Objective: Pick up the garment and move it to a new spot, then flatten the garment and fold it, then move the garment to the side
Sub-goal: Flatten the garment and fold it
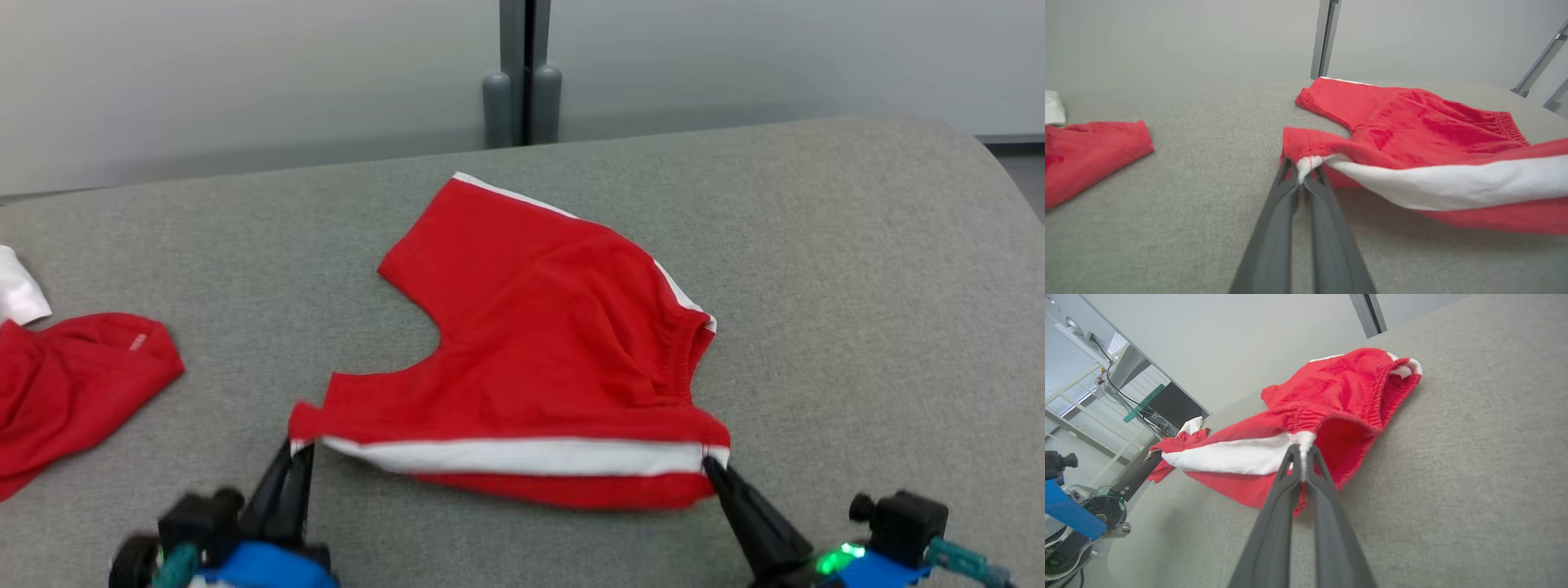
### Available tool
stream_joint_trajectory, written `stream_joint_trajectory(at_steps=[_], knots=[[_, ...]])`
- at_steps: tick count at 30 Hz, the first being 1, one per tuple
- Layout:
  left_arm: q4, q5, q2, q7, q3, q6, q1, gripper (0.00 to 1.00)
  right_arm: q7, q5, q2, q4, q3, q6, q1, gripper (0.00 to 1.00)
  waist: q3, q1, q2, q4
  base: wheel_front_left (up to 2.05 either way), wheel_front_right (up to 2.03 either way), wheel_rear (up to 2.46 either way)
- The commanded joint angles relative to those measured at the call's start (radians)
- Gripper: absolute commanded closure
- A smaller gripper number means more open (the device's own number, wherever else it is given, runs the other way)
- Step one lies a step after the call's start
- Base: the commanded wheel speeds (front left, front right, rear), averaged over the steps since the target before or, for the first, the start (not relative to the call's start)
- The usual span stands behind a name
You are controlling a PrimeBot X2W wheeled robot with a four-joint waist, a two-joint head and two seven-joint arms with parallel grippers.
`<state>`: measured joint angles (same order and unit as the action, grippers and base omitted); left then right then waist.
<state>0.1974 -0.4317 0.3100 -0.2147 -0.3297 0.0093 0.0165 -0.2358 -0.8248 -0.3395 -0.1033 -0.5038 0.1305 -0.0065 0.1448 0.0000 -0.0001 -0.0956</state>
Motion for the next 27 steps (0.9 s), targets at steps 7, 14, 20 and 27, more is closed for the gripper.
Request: stream_joint_trajectory(at_steps=[7,14,20,27], knots=[[0.014,0.072,0.083,0.105,-0.032,-0.071,-0.288,1.00,-0.019,0.032,0.077,-0.014,0.087,0.000,-0.134,1.00,0.084,0.0000,0.0001,-0.048,0.00,0.00,0.00],[0.082,0.116,0.175,0.250,-0.084,-0.125,-0.596,1.00,-0.028,0.092,0.170,-0.081,0.110,0.000,-0.318,1.00,0.229,0.0000,0.0001,-0.125,0.00,0.00,0.00],[0.198,0.107,0.237,0.315,-0.148,-0.140,-0.809,1.00,-0.030,0.148,0.237,-0.157,0.116,0.000,-0.472,1.00,0.326,0.0000,0.0001,-0.193,0.00,0.00,0.00],[0.334,0.047,0.282,0.316,-0.291,-0.139,-0.988,1.00,-0.031,0.178,0.280,-0.200,0.123,0.000,-0.572,1.00,0.398,0.0000,0.0001,-0.232,0.00,0.00,0.00]])
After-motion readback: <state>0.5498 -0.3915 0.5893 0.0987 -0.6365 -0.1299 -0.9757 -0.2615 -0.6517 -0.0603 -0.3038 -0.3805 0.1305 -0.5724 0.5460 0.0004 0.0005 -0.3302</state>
